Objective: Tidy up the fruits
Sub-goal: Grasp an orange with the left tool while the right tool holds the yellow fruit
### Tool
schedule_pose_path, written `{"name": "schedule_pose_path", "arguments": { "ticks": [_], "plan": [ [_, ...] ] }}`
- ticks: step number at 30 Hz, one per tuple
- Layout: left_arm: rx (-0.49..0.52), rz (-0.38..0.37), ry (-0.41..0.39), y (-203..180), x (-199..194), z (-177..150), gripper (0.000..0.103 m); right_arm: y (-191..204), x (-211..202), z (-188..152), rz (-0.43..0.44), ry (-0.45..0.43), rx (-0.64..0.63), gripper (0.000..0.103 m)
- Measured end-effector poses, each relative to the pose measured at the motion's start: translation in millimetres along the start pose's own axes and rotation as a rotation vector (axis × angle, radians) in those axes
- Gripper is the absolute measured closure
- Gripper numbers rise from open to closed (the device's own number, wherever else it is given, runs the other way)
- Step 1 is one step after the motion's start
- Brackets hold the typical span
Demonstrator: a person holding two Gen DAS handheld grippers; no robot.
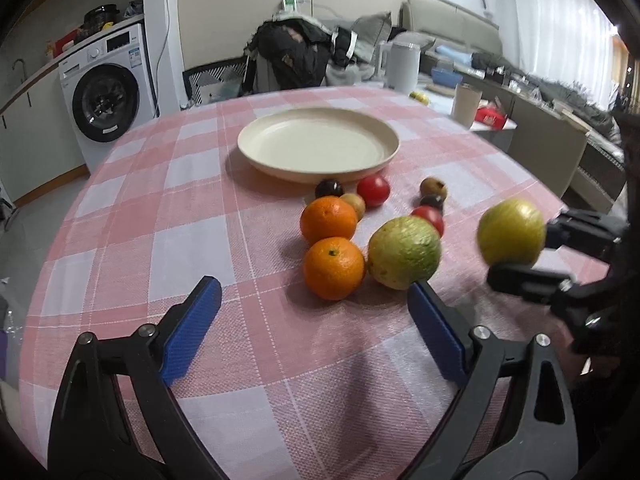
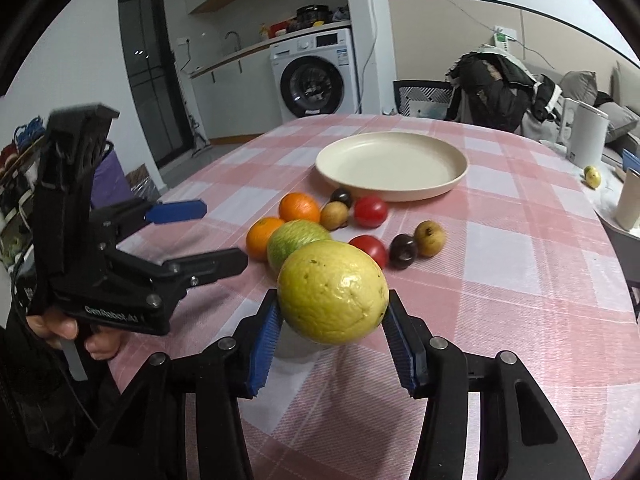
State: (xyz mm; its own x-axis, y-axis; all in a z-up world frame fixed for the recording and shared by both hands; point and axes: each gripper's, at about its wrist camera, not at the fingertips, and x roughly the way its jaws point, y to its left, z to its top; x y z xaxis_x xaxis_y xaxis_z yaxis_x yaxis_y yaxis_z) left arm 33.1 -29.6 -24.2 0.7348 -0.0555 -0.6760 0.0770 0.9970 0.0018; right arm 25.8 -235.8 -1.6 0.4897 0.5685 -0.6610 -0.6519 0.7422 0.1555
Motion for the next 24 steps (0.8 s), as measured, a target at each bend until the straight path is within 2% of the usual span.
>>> {"name": "schedule_pose_path", "arguments": {
  "ticks": [3,6,12,16,20,24],
  "plan": [
    [-0.002,0.009,0.031,3,7,1,0.016,-7,-4,2,-0.012,-0.007,0.014,0.052],
    [-0.014,-0.002,0.051,7,14,2,0.023,-11,-4,2,-0.024,-0.008,0.027,0.052],
    [0.009,-0.020,0.067,9,27,8,0.031,-11,-2,1,-0.033,-0.011,0.027,0.052],
    [0.019,-0.027,0.085,7,33,11,0.042,-12,-2,0,-0.037,-0.009,0.028,0.052],
    [0.013,-0.045,0.092,7,37,14,0.047,-13,-1,0,-0.039,-0.003,0.032,0.052],
    [0.019,-0.078,0.098,4,39,16,0.061,-13,1,1,-0.040,0.003,0.033,0.052]
  ]
}}
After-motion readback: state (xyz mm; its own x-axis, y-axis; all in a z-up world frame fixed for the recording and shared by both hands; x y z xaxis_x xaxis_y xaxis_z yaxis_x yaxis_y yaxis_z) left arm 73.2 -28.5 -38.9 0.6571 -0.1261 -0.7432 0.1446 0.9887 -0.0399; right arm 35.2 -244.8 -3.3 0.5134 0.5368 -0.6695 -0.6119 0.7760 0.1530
